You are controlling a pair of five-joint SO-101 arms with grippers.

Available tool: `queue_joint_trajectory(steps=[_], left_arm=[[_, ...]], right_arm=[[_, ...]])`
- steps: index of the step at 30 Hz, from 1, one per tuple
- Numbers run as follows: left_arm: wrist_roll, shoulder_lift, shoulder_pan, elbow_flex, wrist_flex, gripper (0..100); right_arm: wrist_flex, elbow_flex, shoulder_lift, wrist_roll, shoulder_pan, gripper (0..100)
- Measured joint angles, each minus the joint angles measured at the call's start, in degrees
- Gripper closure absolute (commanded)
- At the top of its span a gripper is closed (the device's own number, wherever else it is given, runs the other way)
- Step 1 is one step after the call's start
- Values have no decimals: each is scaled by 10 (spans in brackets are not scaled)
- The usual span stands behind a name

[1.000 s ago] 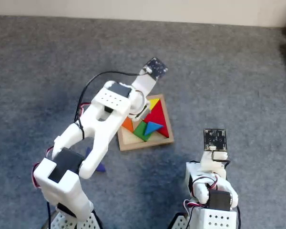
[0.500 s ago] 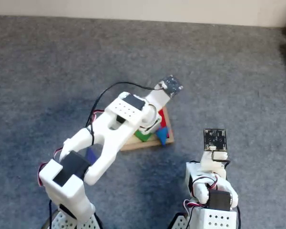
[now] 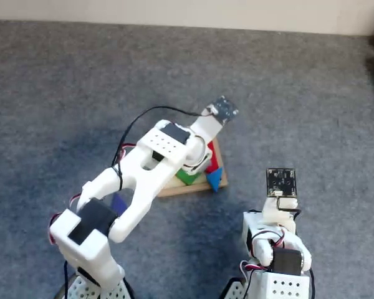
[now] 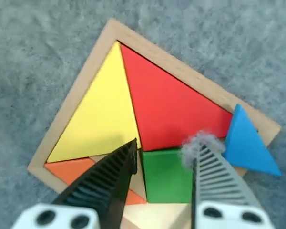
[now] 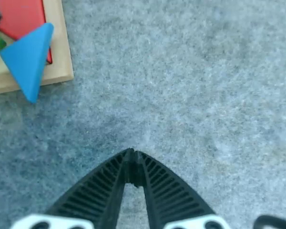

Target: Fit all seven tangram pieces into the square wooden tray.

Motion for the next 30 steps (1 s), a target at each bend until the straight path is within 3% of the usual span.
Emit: queue_joint_trajectory(steps=[11, 25, 30], left_arm=[[188, -40, 54, 0, 28, 806], [196, 24, 91, 0, 28, 809], [135, 24, 91, 0, 28, 808]], right_arm=[[0, 0, 0, 0, 0, 993], [0, 0, 0, 0, 0, 993], [0, 0, 0, 0, 0, 993]])
